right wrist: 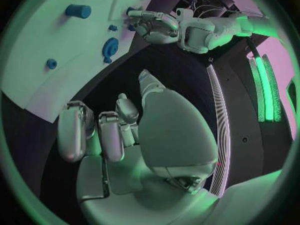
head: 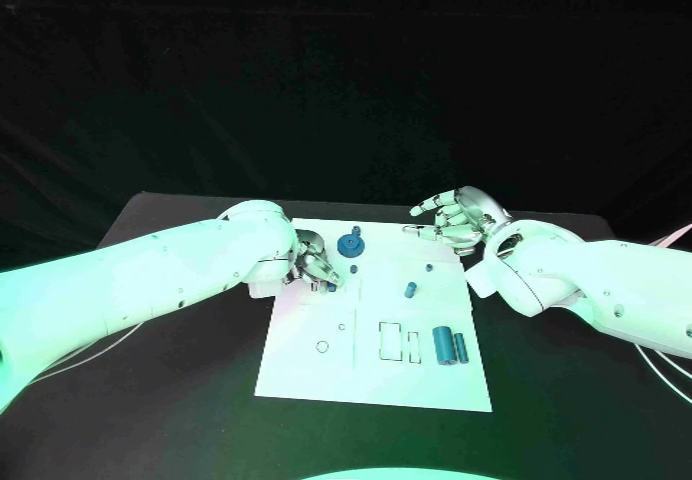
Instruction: Assemble the parts on the task board
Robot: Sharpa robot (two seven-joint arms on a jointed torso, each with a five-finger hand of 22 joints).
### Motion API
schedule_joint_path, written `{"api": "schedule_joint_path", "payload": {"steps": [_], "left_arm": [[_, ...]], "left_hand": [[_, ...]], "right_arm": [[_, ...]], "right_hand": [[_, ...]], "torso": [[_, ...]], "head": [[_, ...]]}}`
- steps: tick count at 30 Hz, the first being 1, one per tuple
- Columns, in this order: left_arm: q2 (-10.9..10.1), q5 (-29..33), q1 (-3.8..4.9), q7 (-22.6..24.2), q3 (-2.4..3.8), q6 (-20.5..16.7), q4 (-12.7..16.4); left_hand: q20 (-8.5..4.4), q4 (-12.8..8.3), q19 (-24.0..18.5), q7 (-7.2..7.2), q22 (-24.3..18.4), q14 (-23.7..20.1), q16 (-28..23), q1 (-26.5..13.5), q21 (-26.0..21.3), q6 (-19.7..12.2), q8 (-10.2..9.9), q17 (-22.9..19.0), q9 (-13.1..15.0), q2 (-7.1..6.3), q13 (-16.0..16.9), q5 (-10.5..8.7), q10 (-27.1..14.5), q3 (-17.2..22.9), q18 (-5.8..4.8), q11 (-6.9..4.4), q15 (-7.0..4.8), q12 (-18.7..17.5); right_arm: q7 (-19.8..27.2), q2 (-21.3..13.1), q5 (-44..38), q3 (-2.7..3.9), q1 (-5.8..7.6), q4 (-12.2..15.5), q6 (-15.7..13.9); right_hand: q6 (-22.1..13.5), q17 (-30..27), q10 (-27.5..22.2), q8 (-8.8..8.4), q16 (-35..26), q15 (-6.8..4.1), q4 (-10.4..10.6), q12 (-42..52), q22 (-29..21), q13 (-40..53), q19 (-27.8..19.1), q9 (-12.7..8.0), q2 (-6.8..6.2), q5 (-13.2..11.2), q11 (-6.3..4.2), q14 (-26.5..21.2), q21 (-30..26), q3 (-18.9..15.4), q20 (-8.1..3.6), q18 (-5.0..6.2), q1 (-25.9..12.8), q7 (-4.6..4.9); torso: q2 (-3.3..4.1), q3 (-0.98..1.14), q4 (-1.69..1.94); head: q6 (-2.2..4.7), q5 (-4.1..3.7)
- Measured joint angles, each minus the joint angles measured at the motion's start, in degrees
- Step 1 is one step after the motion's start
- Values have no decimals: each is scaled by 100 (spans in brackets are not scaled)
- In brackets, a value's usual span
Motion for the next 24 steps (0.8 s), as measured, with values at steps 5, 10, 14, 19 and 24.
{"api": "schedule_joint_path", "payload": {"steps": [5, 10, 14, 19, 24], "left_arm": [[11, 2, -8, 0, 0, -5, -12], [7, 3, -12, 0, -1, -29, -15], [-28, 6, -15, 3, -2, -98, -8], [-108, 55, -19, 6, 10, -194, 34], [-189, 148, -19, 10, 51, -264, 99]], "left_hand": [[0, 0, 0, 0, 0, 0, 0, 0, 0, 1, 0, 0, 1, 0, 1, 0, 37, 0, 0, -16, 0, 0], [0, 142, 0, 0, 1, 0, 0, 0, 0, 1, 0, 0, 20, -1, 1, 0, 37, -143, 0, -16, 0, -1], [0, 396, 2, 0, 1, 1, 0, -73, 0, 1, 0, 0, 42, -77, 2, 0, 37, -603, 0, -16, 0, -1], [-1, 625, 2, 0, 1, 2, 0, 41, 0, 2, 0, 0, 70, -193, 4, -6, 37, -957, 0, -16, 0, -2], [-1, 674, 0, 0, 1, 2, 0, 56, -1, 1, -4, 0, 75, -208, 6, -329, 37, -1272, 0, -16, 0, -5]], "right_arm": [[0, -4, 0, 0, 0, 1, 0], [0, -8, 0, 0, 0, 1, 0], [1, -8, 1, 0, 0, 1, 0], [4, -8, 1, 0, 0, 0, -1], [11, -10, 2, 0, 0, -4, -3]], "right_hand": [[0, 0, 0, 0, 0, 0, 0, 0, 0, 0, 0, 0, 0, 0, 0, 0, 0, 0, 0, 0, 0, 0], [0, 0, 0, 0, 0, 0, 0, 0, 0, -1, 0, 0, 0, 0, 0, 0, 0, 0, 0, 0, 0, 0], [0, 0, 0, 0, 0, 0, 0, 0, 0, -1, 0, 0, 0, 0, 0, 0, 0, 0, 0, 0, 0, 0], [0, 0, 0, 0, 0, 0, 0, 0, 0, -1, 0, 0, 0, 0, 0, 0, 0, 0, 0, 0, 0, 0], [-1, 0, 0, 0, 0, 0, 0, 0, 0, -5, 0, 0, 0, 0, 0, 0, -1, 0, 0, 0, 0, 0]], "torso": [[1, 0, -4], [0, 1, -3], [-2, 3, -1], [-7, 3, -2], [-10, 3, 0]], "head": [[-2, -10], [-12, -15], [-13, -15], [-2, -13], [16, -12]]}}
